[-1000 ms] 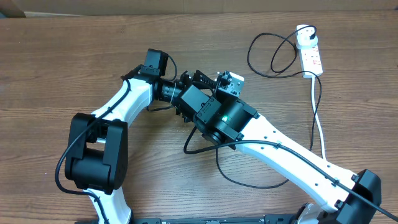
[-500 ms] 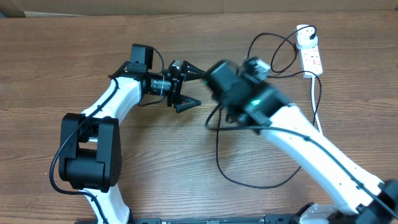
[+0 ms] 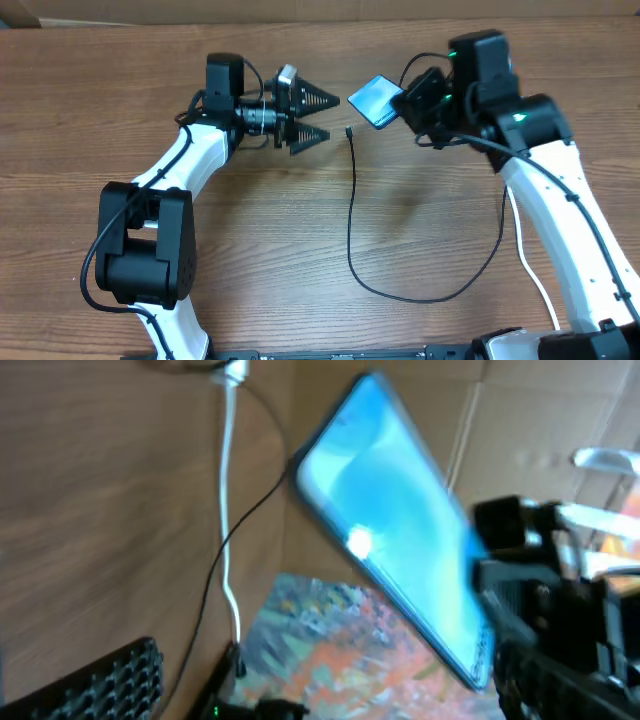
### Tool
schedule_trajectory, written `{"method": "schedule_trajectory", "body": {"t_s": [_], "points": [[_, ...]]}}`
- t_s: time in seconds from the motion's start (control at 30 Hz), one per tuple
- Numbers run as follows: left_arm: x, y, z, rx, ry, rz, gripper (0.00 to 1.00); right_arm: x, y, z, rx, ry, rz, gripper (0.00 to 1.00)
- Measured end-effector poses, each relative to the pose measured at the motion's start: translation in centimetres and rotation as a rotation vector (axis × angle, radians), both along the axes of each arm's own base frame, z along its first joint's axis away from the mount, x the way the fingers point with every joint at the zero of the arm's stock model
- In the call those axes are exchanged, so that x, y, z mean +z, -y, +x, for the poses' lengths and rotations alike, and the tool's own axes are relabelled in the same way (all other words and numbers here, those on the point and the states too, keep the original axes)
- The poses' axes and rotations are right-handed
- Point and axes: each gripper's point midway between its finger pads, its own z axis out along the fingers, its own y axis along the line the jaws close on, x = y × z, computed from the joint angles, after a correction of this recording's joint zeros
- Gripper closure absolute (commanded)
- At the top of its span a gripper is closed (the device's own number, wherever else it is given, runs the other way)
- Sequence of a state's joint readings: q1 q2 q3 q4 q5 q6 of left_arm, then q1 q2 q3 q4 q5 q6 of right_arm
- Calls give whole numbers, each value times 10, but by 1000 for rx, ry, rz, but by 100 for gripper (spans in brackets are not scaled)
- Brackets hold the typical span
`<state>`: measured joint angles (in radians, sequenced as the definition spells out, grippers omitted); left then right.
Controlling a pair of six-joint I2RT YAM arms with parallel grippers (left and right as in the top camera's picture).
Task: Plug charger to phone and switch on socket
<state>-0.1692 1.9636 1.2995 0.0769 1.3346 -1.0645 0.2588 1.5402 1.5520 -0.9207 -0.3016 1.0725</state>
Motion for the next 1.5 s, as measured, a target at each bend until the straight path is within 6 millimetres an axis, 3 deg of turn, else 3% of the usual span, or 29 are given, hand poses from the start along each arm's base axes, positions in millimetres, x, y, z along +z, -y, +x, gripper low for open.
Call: {"method": "schedule_trajectory", "body": {"t_s": [0.17,0.33,0.43,0.57,0.77,0.93,1.1,1.5], "points": [[30,11,11,8,101,-55,0,4,-5,-2,35,-9,58,97],[50,29,7,-10,107,-96,1,11,-11,1,56,20,85,96],[51,34,4,-15,69,-99,1,13,-13,1,63,26,95,96],[50,37,4,-6,16,-99,12,16,-15,4,68,43,104,96],[50,37,9,29,-74,-99,45,18,-16,4,64,43,117,96],[49,37,11,50,-144,-101,38,21,-18,6,66,54,123,96],[49,45,7,46,-225,-103,39,25,-31,5,85,79,124,96],[49,52,5,48,-317,-105,60,20,-37,3,59,70,90,96]]}}
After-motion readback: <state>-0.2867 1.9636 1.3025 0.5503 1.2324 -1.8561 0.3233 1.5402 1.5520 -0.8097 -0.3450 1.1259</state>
